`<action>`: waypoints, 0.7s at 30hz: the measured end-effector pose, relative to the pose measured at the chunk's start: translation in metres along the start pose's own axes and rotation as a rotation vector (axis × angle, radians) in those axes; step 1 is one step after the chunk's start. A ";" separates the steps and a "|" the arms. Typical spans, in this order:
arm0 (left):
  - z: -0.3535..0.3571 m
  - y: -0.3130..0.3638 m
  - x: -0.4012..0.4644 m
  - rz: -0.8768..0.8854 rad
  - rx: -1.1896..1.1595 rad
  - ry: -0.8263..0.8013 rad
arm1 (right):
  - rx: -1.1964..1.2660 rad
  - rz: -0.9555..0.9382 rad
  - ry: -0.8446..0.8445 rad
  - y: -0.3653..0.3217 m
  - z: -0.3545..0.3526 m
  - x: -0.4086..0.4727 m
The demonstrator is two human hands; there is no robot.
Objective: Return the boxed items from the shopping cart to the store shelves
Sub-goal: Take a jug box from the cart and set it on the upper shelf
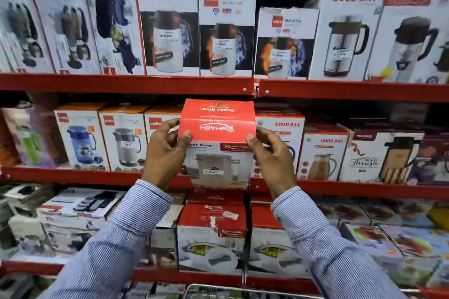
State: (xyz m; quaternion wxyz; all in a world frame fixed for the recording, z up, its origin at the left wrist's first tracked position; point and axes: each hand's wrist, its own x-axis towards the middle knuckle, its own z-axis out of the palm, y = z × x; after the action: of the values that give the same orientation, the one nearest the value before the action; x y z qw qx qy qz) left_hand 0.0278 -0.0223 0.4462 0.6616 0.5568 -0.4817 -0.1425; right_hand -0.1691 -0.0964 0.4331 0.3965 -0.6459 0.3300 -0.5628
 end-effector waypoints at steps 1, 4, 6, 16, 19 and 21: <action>0.001 -0.002 0.006 0.004 0.005 -0.003 | 0.000 -0.004 -0.001 0.001 0.002 0.005; 0.007 -0.008 0.021 0.004 0.005 -0.027 | -0.021 -0.015 0.006 0.008 0.005 0.021; 0.012 -0.014 0.031 0.001 -0.010 -0.044 | -0.041 -0.027 0.014 0.012 0.006 0.031; 0.029 -0.055 0.082 -0.062 -0.019 -0.091 | -0.150 0.000 0.032 0.043 0.019 0.071; 0.032 -0.062 0.092 -0.060 -0.013 -0.106 | -0.192 -0.012 0.054 0.049 0.023 0.084; 0.034 -0.065 0.098 -0.035 0.017 -0.116 | -0.208 -0.003 0.045 0.052 0.024 0.094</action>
State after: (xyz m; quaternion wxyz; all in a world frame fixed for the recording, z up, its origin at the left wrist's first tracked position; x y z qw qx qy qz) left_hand 0.0719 -0.1362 0.4337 0.6252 0.5614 -0.5107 -0.1819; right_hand -0.1302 -0.1992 0.4291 0.3190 -0.6712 0.3944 -0.5405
